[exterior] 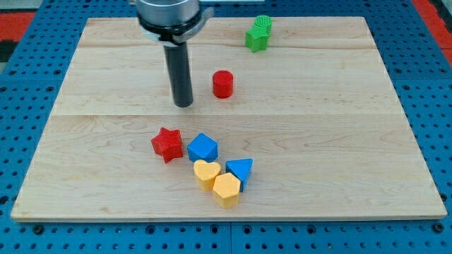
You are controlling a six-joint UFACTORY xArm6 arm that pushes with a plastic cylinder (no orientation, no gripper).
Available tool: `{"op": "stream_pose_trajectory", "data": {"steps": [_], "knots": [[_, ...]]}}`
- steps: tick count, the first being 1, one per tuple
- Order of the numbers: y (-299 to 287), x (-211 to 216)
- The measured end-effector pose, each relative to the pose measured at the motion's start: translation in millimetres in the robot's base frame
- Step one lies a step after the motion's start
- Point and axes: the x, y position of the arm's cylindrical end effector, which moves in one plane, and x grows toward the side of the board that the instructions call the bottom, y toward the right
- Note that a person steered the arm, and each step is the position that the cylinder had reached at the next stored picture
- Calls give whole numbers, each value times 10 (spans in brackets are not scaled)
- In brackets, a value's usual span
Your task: Push red circle towards top center
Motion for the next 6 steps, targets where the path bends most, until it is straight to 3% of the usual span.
{"op": "stream_pose_trajectory", "data": {"steps": [2,3,4,6], "knots": [[868,-86],[1066,-447],[1144,-814],[933,-591]]}}
